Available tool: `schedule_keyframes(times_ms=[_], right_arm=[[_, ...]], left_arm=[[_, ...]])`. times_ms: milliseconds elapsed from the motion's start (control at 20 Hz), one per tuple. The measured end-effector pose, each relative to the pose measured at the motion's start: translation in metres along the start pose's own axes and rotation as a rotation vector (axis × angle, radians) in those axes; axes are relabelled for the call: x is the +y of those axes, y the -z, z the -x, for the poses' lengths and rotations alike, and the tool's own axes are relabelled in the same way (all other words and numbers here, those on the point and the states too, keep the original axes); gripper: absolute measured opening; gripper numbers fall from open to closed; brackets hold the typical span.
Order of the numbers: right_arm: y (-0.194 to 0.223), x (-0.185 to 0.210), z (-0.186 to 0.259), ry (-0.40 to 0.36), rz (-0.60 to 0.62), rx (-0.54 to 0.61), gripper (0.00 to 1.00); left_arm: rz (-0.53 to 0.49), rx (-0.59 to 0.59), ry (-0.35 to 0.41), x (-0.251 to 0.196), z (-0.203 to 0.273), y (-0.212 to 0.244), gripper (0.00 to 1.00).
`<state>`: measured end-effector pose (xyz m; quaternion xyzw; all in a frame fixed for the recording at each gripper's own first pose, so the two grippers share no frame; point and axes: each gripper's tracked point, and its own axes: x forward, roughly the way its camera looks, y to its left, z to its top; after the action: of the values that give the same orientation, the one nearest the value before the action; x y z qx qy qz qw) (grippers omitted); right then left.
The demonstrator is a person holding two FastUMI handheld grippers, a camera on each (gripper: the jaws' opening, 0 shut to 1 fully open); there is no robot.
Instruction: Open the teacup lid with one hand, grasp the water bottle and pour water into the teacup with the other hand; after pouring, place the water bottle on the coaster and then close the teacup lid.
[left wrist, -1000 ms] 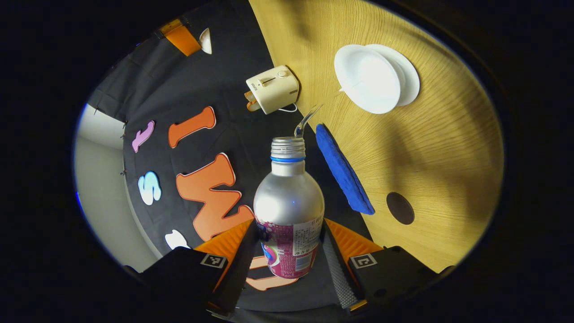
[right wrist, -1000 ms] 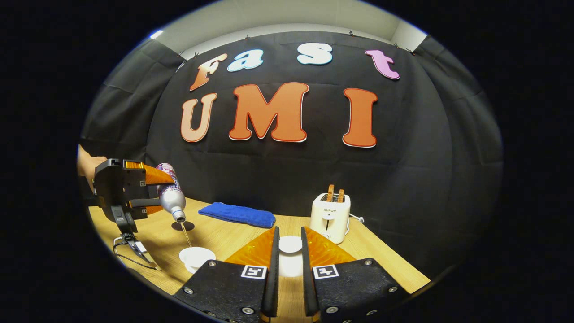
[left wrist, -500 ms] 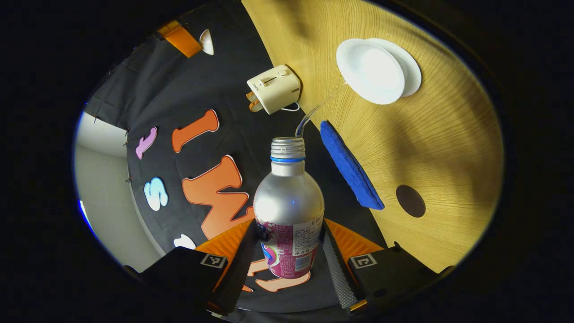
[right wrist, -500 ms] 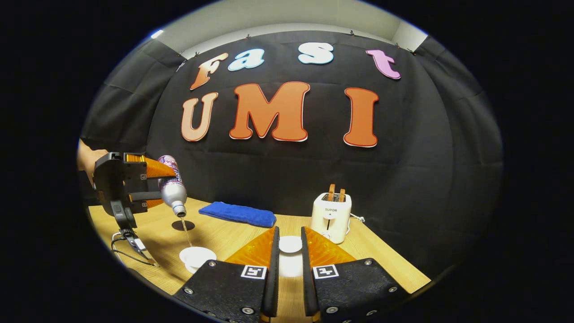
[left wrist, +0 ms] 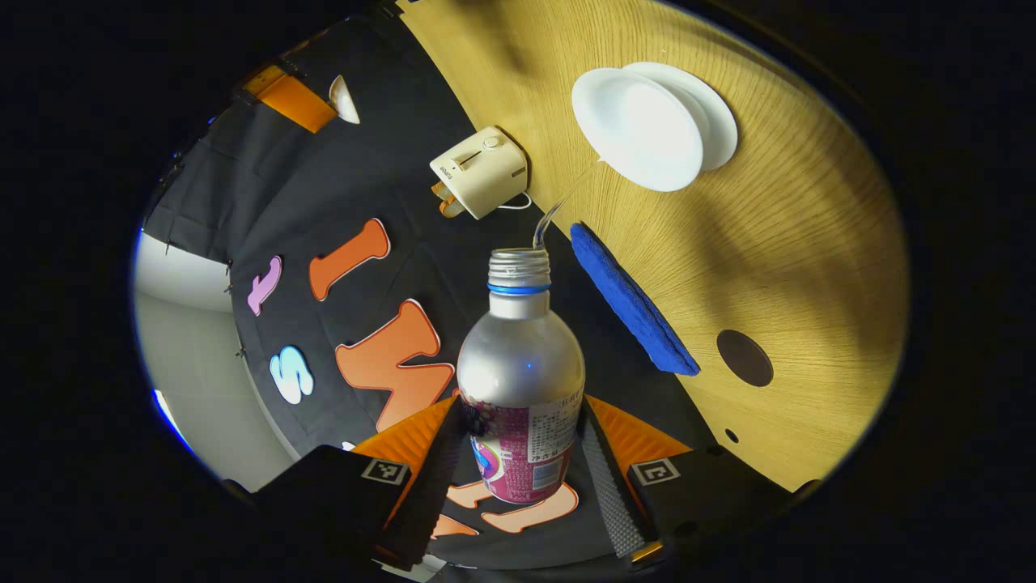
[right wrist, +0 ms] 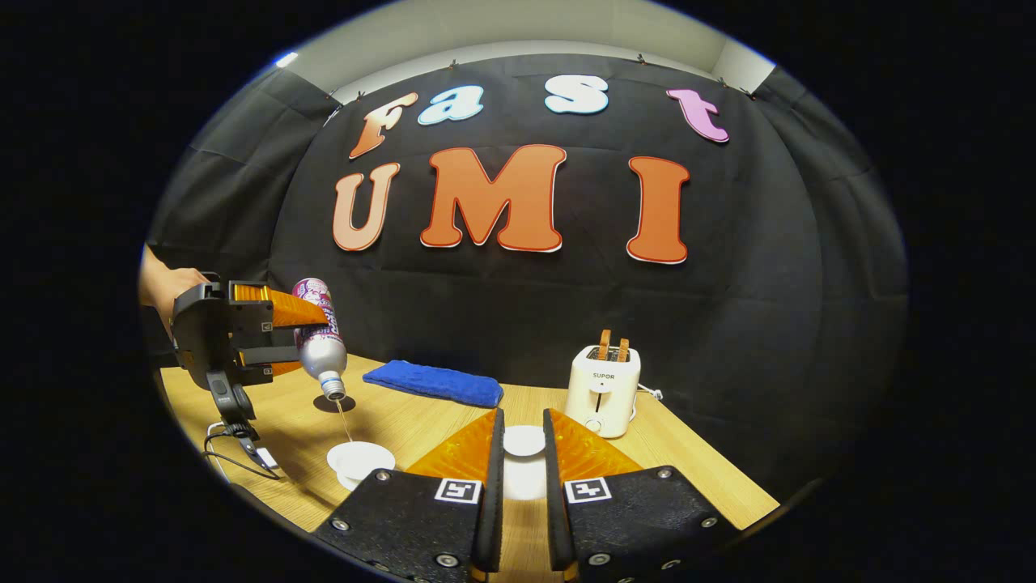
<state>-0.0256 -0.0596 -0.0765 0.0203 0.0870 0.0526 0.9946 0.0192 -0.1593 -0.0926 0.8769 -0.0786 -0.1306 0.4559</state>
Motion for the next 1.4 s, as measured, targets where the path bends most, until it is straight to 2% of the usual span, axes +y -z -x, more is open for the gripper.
schedule_keyframes(times_ms=[50, 350, 400, 450, 500, 600, 650, 900, 1150, 1300, 1400], right_arm=[[0.001, 0.001, 0.002, 0.000, 0.000, -0.002, 0.23], [0.000, 0.009, 0.002, -0.016, 0.005, -0.003, 0.23], [0.000, 0.009, 0.003, -0.015, 0.006, -0.003, 0.19], [0.001, 0.009, 0.002, -0.016, 0.005, -0.002, 0.19], [-0.001, 0.011, 0.003, -0.019, 0.004, -0.003, 0.24], [-0.002, 0.014, 0.002, -0.026, -0.001, -0.004, 0.19], [-0.002, 0.015, 0.003, -0.026, 0.000, -0.006, 0.23], [-0.002, 0.023, 0.001, -0.039, 0.001, -0.003, 0.23], [-0.004, 0.034, -0.002, -0.057, -0.004, 0.001, 0.23], [-0.003, 0.040, -0.004, -0.068, -0.009, 0.006, 0.23], [-0.005, 0.047, -0.007, -0.080, -0.015, 0.009, 0.24]], left_arm=[[-0.007, -0.002, -0.005, 0.000, 0.003, -0.002, 0.83], [-0.049, -0.018, -0.029, 0.002, 0.009, -0.008, 0.84], [-0.054, -0.023, -0.030, 0.002, 0.009, -0.011, 0.84], [-0.059, -0.024, -0.034, 0.003, 0.007, -0.011, 0.84], [-0.062, -0.027, -0.038, 0.002, 0.004, -0.013, 0.84], [-0.066, -0.026, -0.045, 0.004, 0.006, -0.013, 0.84], [-0.069, -0.027, -0.050, 0.004, 0.006, -0.014, 0.85], [-0.063, -0.033, -0.073, 0.008, 0.006, -0.016, 0.85], [0.010, -0.041, -0.127, 0.016, 0.010, -0.012, 0.85], [0.117, -0.034, -0.182, 0.026, 0.017, -0.001, 0.82], [0.200, -0.028, -0.217, 0.032, 0.020, 0.005, 0.84]])
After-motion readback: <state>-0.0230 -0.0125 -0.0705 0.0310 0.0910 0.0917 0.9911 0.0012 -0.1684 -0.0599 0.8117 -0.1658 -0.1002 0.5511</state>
